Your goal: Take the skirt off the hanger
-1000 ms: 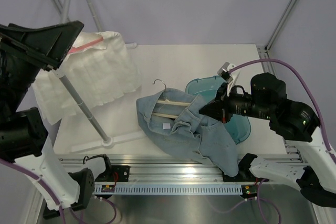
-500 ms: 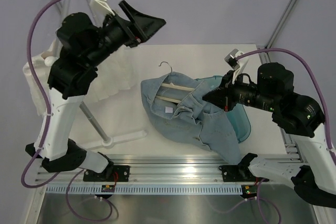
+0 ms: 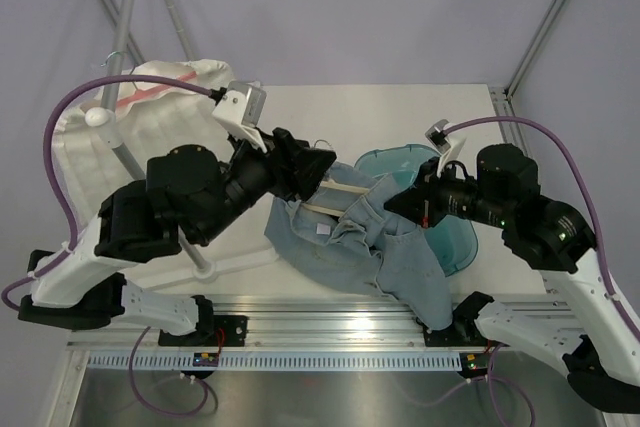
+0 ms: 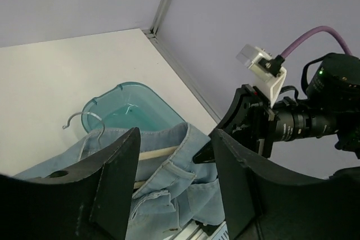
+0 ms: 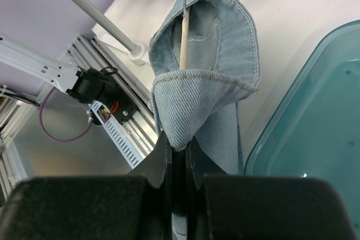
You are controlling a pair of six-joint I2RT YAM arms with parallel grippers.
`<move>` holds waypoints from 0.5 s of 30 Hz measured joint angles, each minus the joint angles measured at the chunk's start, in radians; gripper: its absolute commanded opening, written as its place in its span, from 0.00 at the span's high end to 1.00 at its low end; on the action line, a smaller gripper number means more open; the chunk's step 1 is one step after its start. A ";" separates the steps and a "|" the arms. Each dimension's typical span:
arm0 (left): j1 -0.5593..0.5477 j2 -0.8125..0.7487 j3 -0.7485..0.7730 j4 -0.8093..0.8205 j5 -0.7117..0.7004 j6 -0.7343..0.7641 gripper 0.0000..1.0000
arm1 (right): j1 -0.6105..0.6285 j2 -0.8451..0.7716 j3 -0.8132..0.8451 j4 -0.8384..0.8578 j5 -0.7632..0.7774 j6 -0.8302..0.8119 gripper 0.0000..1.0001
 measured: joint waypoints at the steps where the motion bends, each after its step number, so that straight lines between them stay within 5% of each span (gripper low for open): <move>1: -0.048 -0.008 -0.006 -0.006 -0.059 0.009 0.45 | 0.000 -0.015 -0.009 0.006 0.000 0.011 1.00; 6: -0.170 0.007 -0.018 -0.081 -0.243 -0.004 0.55 | 0.000 -0.097 -0.043 0.041 -0.002 0.055 1.00; 15: -0.185 0.062 -0.079 -0.169 -0.321 -0.075 0.65 | -0.002 -0.188 -0.070 0.097 -0.054 0.085 1.00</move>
